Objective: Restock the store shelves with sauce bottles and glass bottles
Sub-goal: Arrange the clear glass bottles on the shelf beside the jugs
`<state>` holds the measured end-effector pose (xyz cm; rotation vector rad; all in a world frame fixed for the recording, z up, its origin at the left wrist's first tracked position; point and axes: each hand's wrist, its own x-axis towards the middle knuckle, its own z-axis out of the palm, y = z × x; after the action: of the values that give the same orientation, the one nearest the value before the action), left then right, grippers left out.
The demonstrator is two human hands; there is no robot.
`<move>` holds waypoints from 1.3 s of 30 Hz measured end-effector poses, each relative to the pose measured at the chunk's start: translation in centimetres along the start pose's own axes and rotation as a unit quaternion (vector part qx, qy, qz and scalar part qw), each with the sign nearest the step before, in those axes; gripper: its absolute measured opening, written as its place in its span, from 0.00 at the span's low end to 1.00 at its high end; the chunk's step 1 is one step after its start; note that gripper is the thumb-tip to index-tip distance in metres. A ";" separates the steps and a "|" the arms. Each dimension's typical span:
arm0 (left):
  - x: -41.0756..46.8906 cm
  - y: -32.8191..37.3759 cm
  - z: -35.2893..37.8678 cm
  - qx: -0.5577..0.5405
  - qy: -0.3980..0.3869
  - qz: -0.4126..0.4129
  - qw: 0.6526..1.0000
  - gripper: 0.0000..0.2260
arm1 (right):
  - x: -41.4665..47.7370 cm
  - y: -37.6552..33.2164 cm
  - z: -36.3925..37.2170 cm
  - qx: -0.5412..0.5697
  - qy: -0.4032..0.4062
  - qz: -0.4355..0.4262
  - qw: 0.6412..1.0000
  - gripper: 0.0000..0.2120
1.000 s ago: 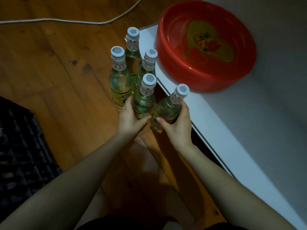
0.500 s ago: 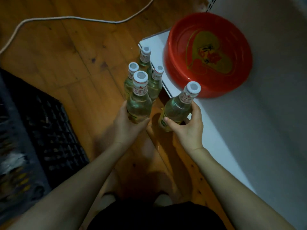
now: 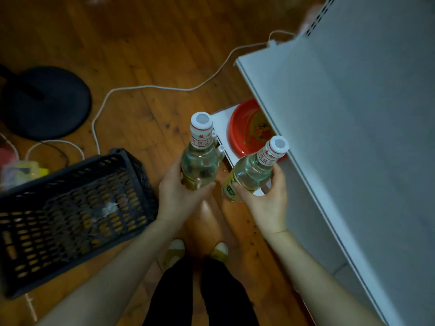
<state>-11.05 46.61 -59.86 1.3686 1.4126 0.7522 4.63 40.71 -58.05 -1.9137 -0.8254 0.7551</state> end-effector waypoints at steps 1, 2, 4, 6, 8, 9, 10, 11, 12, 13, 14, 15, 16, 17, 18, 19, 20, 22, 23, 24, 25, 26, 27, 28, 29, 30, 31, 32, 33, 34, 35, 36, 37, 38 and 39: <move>-0.5 2.3 -1.2 0.001 -0.002 0.012 1.000 0.31 | -0.6 -2.5 -0.8 0.007 0.002 -0.002 1.000 0.35; -0.9 4.6 -2.4 0.004 -0.003 0.025 1.000 0.31 | -1.2 -4.9 -1.6 0.012 0.002 -0.007 1.000 0.35; -1.6 9.1 -4.6 0.010 -0.006 0.045 0.999 0.31 | -2.2 -9.6 -3.1 0.020 0.005 -0.021 1.000 0.35; -2.0 13.4 -6.5 0.007 -0.007 0.062 0.998 0.29 | -2.8 -13.9 -4.5 0.027 0.009 -0.043 0.999 0.35; -2.3 17.0 -8.1 0.006 -0.001 0.081 0.997 0.29 | -3.2 -17.8 -5.8 0.035 0.017 -0.061 0.997 0.34; -2.5 18.7 -8.9 0.006 0.002 0.091 0.996 0.29 | -3.4 -19.7 -6.4 0.042 0.023 -0.067 0.997 0.34; -2.6 20.2 -9.5 0.005 0.004 0.101 0.995 0.30 | -3.7 -21.3 -7.1 0.044 0.033 -0.076 0.996 0.33; -2.6 21.9 -10.1 0.001 0.001 0.113 0.994 0.31 | -3.8 -23.1 -8.0 0.043 0.044 -0.087 0.994 0.33; -2.6 22.8 -10.4 0.002 -0.004 0.115 0.993 0.32 | -3.9 -24.3 -8.6 0.043 0.048 -0.091 0.994 0.33; -2.5 23.9 -10.7 0.003 -0.006 0.123 0.992 0.33 | -4.0 -25.4 -9.2 0.049 0.053 -0.094 0.993 0.33; -2.3 25.2 -10.9 0.006 -0.005 0.139 0.990 0.34 | -4.2 -26.7 -10.2 0.054 0.062 -0.105 0.991 0.33; -2.2 26.4 -11.0 0.010 -0.005 0.151 0.988 0.35 | -4.2 -27.9 -11.2 0.055 0.070 -0.112 0.990 0.32; -2.0 27.7 -11.1 0.012 -0.008 0.162 0.987 0.35 | -4.3 -29.0 -12.1 0.056 0.078 -0.117 0.989 0.32; -1.8 29.0 -10.9 0.015 -0.014 0.174 0.985 0.35 | -4.2 -30.1 -13.0 0.059 0.084 -0.124 0.987 0.33; -1.5 30.2 -10.6 0.015 -0.022 0.186 0.982 0.35 | -4.1 -31.1 -14.0 0.065 0.090 -0.133 0.985 0.33; -1.2 31.4 -10.3 0.015 -0.028 0.198 0.980 0.35 | -3.8 -31.9 -14.9 0.071 0.095 -0.141 0.983 0.32; -0.9 32.8 -9.8 0.014 -0.034 0.208 0.978 0.35 | -3.4 -32.6 -15.8 0.075 0.101 -0.147 0.981 0.32; -0.2 35.3 -8.7 0.007 -0.043 0.228 0.973 0.34 | -2.4 -33.7 -17.6 0.079 0.114 -0.152 0.979 0.33; 0.2 36.6 -8.0 0.002 -0.047 0.239 0.970 0.34 | -1.7 -34.1 -18.5 0.083 0.121 -0.154 0.977 0.32; 0.7 37.8 -7.3 -0.002 -0.050 0.247 0.968 0.33 | -1.0 -34.4 -19.3 0.086 0.127 -0.156 0.976 0.32; 1.2 39.0 -6.5 -0.008 -0.051 0.252 0.966 0.34 | -0.3 -34.9 -20.3 0.085 0.134 -0.160 0.974 0.31; 1.7 40.1 -5.6 -0.012 -0.051 0.258 0.965 0.35 | 0.5 -35.4 -21.2 0.081 0.143 -0.168 0.972 0.30; 2.3 41.2 -4.8 -0.016 -0.052 0.264 0.963 0.35 | 1.2 -35.9 -22.1 0.078 0.154 -0.176 0.969 0.30; 2.8 42.3 -4.0 -0.019 -0.053 0.270 0.961 0.35 | 2.0 -36.3 -23.0 0.078 0.162 -0.181 0.967 0.29; 3.3 43.1 -3.1 -0.023 -0.054 0.272 0.960 0.35 | 2.6 -36.7 -23.8 0.080 0.165 -0.184 0.966 0.29; 3.8 43.9 -2.3 -0.029 -0.057 0.274 0.960 0.35 | 3.3 -36.9 -24.6 0.082 0.168 -0.184 0.965 0.29; 4.2 44.7 -1.5 -0.035 -0.060 0.276 0.959 0.34 | 3.9 -37.1 -25.3 0.081 0.172 -0.182 0.965 0.30; 4.6 45.4 -0.8 -0.039 -0.063 0.279 0.957 0.34 | 4.6 -37.2 -26.0 0.081 0.176 -0.180 0.964 0.31; 4.9 46.0 0.0 -0.042 -0.067 0.281 0.956 0.34 | 5.1 -37.2 -26.6 0.082 0.179 -0.180 0.964 0.30; 5.1 46.7 0.6 -0.044 -0.071 0.284 0.955 0.34 | 5.6 -37.3 -27.1 0.082 0.183 -0.181 0.963 0.30; 5.4 47.2 1.3 -0.046 -0.076 0.288 0.954 0.34 | 6.1 -37.3 -27.6 0.079 0.189 -0.181 0.962 0.29; 5.6 47.7 1.9 -0.046 -0.082 0.291 0.952 0.33 | 6.5 -37.1 -28.0 0.076 0.195 -0.181 0.961 0.29; 5.8 48.2 2.5 -0.045 -0.087 0.294 0.951 0.31 | 6.8 -37.0 -28.4 0.074 0.200 -0.181 0.960 0.29; 6.1 48.6 3.0 -0.045 -0.092 0.296 0.950 0.29 | 7.2 -36.7 -28.7 0.073 0.207 -0.180 0.959 0.29; 6.5 48.8 3.7 -0.046 -0.098 0.297 0.949 0.28 | 7.6 -36.4 -29.0 0.071 0.212 -0.176 0.959 0.29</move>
<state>10.31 60.42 -17.52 1.7632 0.7939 1.0162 22.55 46.41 -14.80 -1.6530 -0.7834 0.1696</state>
